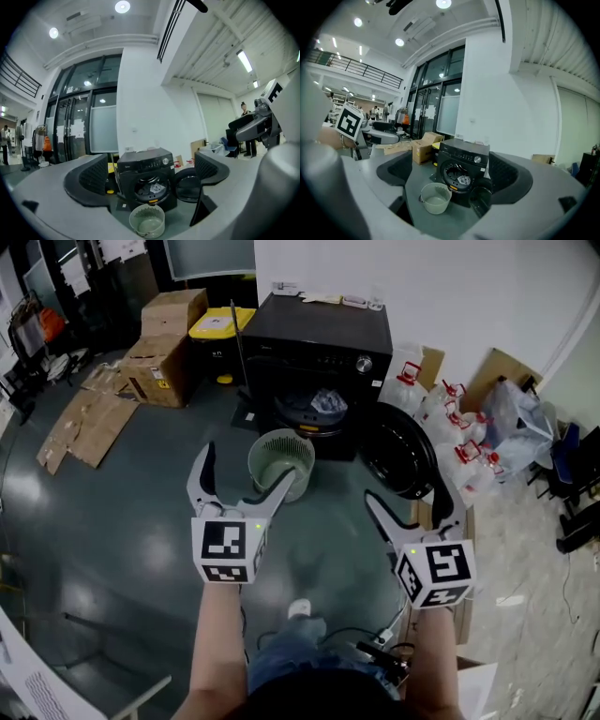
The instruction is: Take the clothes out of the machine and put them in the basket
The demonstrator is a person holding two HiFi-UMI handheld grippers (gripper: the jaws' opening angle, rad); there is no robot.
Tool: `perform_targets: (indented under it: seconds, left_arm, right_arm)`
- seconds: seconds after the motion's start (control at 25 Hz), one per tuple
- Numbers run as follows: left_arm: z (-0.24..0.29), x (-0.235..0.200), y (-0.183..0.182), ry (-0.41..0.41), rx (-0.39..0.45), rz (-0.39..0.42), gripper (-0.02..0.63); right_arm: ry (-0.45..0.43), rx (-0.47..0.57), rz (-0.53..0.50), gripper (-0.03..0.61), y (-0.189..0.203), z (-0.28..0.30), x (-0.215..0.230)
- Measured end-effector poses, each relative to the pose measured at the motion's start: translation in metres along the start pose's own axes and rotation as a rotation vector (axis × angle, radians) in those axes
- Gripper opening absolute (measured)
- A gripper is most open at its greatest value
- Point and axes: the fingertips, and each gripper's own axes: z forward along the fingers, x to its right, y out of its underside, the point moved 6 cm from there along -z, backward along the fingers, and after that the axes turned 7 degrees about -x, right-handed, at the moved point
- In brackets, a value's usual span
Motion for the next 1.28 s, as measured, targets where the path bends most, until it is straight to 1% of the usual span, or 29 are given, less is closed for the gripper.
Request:
perform_targets:
  seconds: [0.12,0.36,0.68,1.0,1.28]
  left_arm:
    - [0.021,-0.018,0.005,0.002,-0.016,-0.015,0.560]
    - [0.036,-0.036,0.011,0.009,-0.038,-0.010,0.560]
    - [0.058,-0.049,0.017,0.001,-0.053,-0.032,0.558]
    - [0.110,-0.060,0.016,-0.015,-0.081,-0.040,0.560]
    - [0.177,-0.071,0.004,-0.045,-0.100,-0.037,0.560]
  right_arm:
    - [-0.023,-0.003,0.031,0.506,-0.004,0.029,-0.003]
    - [-0.040,-0.029,0.025,0.506,-0.008,0.057,-0.007]
    - [-0.054,-0.053,-0.004,0.506,-0.007,0.083,-0.002]
    - [-0.063,-0.073,0.002,0.506,-0.008,0.136,0.027]
    - [-0.128,-0.065,0.015,0.506,-0.019,0.207,0.063]
